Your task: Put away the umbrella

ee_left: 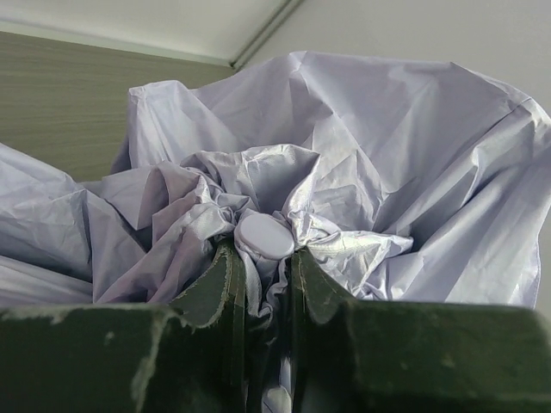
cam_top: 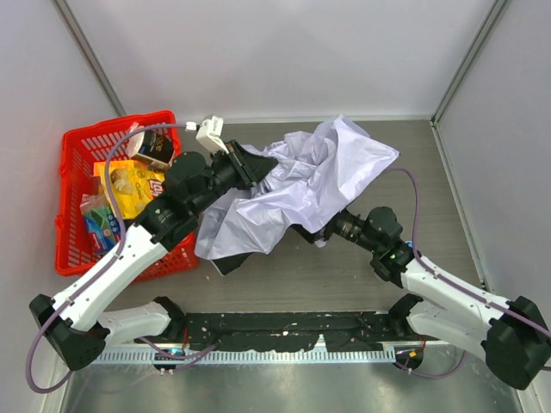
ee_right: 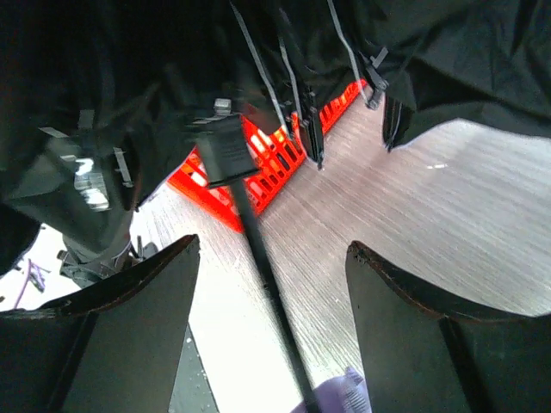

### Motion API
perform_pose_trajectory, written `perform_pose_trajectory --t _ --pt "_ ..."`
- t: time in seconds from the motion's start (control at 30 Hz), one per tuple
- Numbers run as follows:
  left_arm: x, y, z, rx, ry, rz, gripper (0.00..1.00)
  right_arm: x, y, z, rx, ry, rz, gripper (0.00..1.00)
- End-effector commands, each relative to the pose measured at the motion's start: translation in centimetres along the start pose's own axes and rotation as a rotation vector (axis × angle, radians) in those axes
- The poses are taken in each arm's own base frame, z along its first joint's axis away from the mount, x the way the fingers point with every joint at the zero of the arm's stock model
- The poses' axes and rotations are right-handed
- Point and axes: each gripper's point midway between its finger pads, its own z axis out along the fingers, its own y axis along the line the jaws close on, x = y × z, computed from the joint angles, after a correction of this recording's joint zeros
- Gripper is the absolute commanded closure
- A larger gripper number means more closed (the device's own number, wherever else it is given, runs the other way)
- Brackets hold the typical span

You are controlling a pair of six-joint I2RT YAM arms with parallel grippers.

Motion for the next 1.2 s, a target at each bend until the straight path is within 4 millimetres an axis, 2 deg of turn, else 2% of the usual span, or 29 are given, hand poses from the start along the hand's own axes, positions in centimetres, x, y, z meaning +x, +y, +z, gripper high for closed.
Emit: perform_pose_trajectory --t 0.0,0.1,0.13,0.3,0.33,0.43,0.5,0.57,0.63,0.67,0.7,0.73,0.77,0.8,0.83,0.87,0.9,0.93,1.0,1.07,1.1,1.13,1.17 --pt "-3.4 -0.4 -1.6 -0.048 -0.122 -0.022 1.0 -3.6 0.0 -0.7 0.129 -0.16 -0.135 0.27" --pt "-3.9 -0.9 -2.0 -0.029 -0.135 0.005 1.0 -3.5 -0.3 -1.2 0.16 -0.146 -0.126 0.27" --pt "-4.0 -1.2 -2.0 -0.017 -0.129 0.019 1.0 -3.7 0.1 -1.2 0.147 -0.139 -0.127 0.27" --pt "-3.9 -1.0 -1.7 -0.048 -0.108 -0.022 1.0 -2.1 1.8 -0.4 0.037 -0.071 -0.169 0.31" --pt "-3.6 -1.0 -1.5 -0.051 -0.093 -0.034 1.0 -2.3 2.1 -0.1 0.042 -0.083 -0.181 0.31" --pt "-3.2 0.5 -1.3 -0.121 -0.09 -0.063 1.0 -2.1 2.1 1.1 0.071 -0.084 -0.252 0.36" --pt "-3.7 1.0 -1.7 -0.139 -0.124 -0.071 1.0 -2.1 2.3 1.5 0.098 -0.11 -0.278 0.36" --pt "-4.1 0.9 -1.9 -0.128 -0.143 -0.037 1.0 -1.6 1.8 0.9 0.148 -0.132 -0.271 0.36" --pt "-4.7 0.9 -2.0 -0.121 -0.164 0.033 1.0 -2.2 0.4 -0.5 0.239 -0.179 -0.235 0.35" --pt "-5.0 0.7 -2.3 -0.11 -0.175 0.083 1.0 -1.5 -0.4 -1.3 0.284 -0.141 -0.228 0.32" --pt "-5.3 0.3 -2.5 -0.08 -0.189 0.133 1.0 -2.3 -1.1 -1.9 0.354 -0.141 -0.224 0.32" --pt "-5.5 0.0 -2.7 -0.052 -0.211 0.183 1.0 -1.1 -2.2 -3.0 0.419 -0.052 -0.235 0.32" --pt "-5.7 -0.1 -3.1 -0.031 -0.234 0.219 1.0 -2.3 -2.1 -3.5 0.462 -0.049 -0.236 0.32" --pt "-6.0 -0.3 -3.5 -0.012 -0.267 0.254 1.0 -1.3 -2.8 -5.0 0.512 0.024 -0.231 0.32" --pt "-6.1 -0.3 -3.8 0.0 -0.288 0.285 1.0 -2.9 -2.2 -5.4 0.525 0.001 -0.225 0.32" --pt "-6.1 -0.2 -4.1 0.009 -0.308 0.306 1.0 -2.7 -2.2 -6.6 0.547 0.035 -0.21 0.32" --pt "-6.3 0.1 -4.3 0.004 -0.328 0.325 1.0 -3.9 -1.4 -7.0 0.543 0.019 -0.199 0.32" --pt "-6.4 0.3 -4.6 -0.004 -0.342 0.334 1.0 -4.1 -1.1 -8.0 0.549 0.032 -0.183 0.32" --pt "-6.3 0.4 -4.9 0.006 -0.35 0.357 1.0 -5.2 0.6 -8.9 0.498 0.022 -0.171 0.33" --pt "-6.0 0.1 -5.1 0.028 -0.347 0.375 1.0 -6.8 2.7 -9.4 0.429 0.012 -0.174 0.33" --pt "-5.8 -0.1 -5.2 0.046 -0.343 0.383 1.0 -8.0 4.3 -9.6 0.372 0.002 -0.176 0.33" --pt "-5.7 -0.3 -5.4 0.062 -0.349 0.392 1.0 -8.4 5.0 -9.5 0.35 0.008 -0.179 0.33" --pt "-5.8 -0.4 -5.6 0.07 -0.358 0.402 1.0 -9.3 6.5 -9.0 0.293 0.016 -0.181 0.33"
